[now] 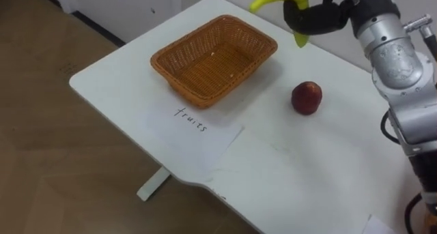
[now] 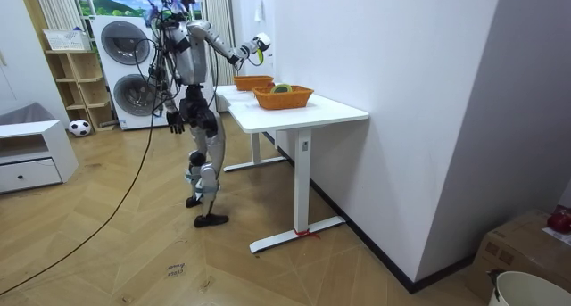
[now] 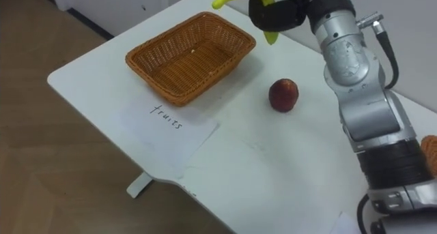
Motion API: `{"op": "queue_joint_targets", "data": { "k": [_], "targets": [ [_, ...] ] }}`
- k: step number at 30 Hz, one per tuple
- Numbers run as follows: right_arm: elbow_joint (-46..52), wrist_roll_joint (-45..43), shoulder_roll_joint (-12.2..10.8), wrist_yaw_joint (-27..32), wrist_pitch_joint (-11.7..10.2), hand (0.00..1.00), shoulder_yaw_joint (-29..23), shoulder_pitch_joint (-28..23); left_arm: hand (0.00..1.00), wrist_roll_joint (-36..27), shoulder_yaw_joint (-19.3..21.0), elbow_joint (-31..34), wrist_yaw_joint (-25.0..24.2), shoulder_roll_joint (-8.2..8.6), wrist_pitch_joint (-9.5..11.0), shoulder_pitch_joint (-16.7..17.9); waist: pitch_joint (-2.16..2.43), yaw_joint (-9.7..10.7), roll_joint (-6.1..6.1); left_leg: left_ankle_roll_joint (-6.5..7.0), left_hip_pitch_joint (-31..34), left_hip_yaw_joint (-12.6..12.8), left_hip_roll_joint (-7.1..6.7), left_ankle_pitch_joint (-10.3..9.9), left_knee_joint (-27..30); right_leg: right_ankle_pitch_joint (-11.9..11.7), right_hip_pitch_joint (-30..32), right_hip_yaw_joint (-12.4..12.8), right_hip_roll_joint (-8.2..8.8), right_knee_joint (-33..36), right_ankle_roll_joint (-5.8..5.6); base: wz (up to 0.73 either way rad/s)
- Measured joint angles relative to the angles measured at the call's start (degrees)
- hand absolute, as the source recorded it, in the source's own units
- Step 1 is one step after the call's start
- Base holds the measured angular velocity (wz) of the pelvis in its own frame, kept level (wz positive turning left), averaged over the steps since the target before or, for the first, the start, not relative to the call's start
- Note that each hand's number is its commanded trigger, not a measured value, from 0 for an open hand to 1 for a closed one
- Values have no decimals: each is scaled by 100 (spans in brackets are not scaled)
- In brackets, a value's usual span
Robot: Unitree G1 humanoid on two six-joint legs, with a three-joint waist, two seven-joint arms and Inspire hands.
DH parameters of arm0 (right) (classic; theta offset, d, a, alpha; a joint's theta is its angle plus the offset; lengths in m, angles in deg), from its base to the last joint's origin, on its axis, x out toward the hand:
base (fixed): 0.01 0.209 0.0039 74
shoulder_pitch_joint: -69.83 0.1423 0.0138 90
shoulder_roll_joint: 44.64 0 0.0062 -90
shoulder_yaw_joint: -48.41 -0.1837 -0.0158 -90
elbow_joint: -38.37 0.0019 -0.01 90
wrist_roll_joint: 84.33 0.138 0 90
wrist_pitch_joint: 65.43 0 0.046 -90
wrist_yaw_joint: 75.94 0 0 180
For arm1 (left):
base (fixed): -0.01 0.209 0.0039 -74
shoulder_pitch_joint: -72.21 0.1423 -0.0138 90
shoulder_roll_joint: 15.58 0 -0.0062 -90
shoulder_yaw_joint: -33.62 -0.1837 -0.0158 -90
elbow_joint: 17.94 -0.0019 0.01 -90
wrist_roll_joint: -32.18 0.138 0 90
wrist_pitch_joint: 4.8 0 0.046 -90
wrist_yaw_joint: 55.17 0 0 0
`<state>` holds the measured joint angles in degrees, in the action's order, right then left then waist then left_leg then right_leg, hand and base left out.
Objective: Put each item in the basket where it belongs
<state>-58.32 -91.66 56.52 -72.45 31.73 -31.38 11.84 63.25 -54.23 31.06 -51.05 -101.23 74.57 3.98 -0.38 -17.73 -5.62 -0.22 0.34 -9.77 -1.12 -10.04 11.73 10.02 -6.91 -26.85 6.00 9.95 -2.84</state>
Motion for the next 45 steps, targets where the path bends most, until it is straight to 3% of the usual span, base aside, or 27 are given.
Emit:
{"op": "queue_joint_targets", "data": {
  "k": [8,18,31,39,45],
  "targets": [
    [-486,-21,-21,261,-4,100,281,146,0,14,8,-12,-142,1,-8,43,-8,-179,-10,19,-15,-140,-62,13,7,57,-73,7,41,3,-70,10],
    [-500,-204,-60,261,-5,100,283,147,0,63,207,-21,-384,-1,-4,147,-62,-329,-155,27,-14,-184,-111,16,-2,109,-95,-23,95,74,-115,3],
    [-761,-198,-227,365,-20,100,436,147,0,63,215,-284,-376,-3,26,288,-52,-421,-170,26,-113,-297,-133,16,-23,124,-226,-11,87,65,-138,4],
    [-802,-227,-361,538,-9,100,848,156,0,61,214,-322,-487,-16,-93,241,-24,-620,-219,27,-111,-351,-147,17,-14,129,-228,-31,92,67,-146,2],
    [-943,-224,-407,522,2,100,1013,156,0,61,214,-313,-486,-16,-154,239,-31,-646,-222,27,-110,-395,-156,17,1,132,-232,-44,94,68,-149,4]
  ]
}}
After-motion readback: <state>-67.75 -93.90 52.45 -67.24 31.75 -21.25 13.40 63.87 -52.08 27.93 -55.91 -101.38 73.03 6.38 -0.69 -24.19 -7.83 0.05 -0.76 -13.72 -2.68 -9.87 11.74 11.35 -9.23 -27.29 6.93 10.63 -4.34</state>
